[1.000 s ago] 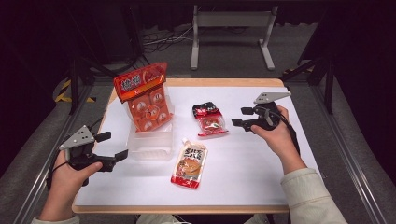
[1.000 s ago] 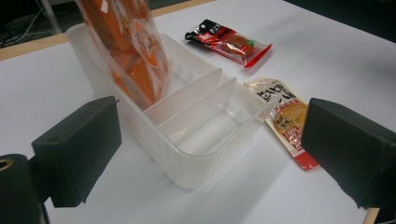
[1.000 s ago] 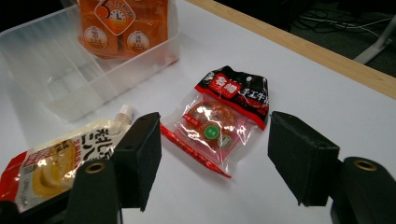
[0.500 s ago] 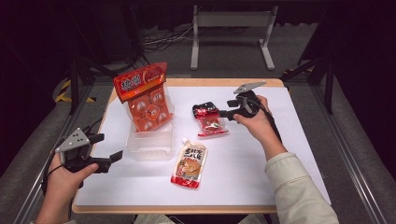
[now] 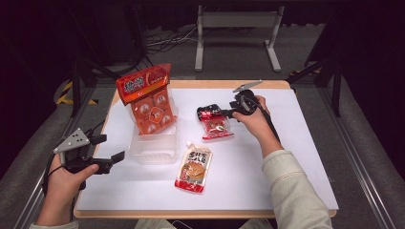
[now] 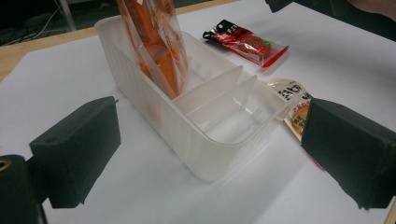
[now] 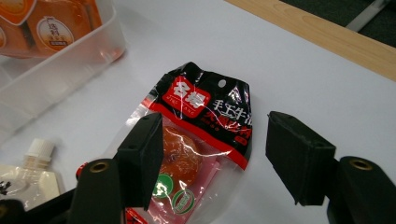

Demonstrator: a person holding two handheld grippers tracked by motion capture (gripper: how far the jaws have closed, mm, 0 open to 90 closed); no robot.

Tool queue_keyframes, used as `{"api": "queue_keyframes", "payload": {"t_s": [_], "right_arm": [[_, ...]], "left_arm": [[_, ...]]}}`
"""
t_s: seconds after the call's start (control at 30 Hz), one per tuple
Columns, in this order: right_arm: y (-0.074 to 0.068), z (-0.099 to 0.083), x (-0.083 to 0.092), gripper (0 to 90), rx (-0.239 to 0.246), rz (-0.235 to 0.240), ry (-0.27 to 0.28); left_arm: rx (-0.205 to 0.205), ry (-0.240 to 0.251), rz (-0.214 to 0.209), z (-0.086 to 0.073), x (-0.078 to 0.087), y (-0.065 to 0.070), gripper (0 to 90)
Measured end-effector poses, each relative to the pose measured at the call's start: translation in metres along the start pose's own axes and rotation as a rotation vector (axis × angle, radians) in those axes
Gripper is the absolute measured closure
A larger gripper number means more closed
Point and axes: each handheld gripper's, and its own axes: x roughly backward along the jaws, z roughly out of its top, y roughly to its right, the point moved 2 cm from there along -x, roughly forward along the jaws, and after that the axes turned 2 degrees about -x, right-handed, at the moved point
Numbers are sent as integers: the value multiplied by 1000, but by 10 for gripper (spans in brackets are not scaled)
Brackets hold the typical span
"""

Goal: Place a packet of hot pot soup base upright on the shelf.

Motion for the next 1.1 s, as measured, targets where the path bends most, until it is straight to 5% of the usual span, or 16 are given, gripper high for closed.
{"api": "queue_keyframes", "payload": {"t_s": [1.1], "right_arm": [[20, -13, -57, 389, -144, -38, -47]], "left_arm": [[-18, 6, -29, 4, -6, 3, 58]]}}
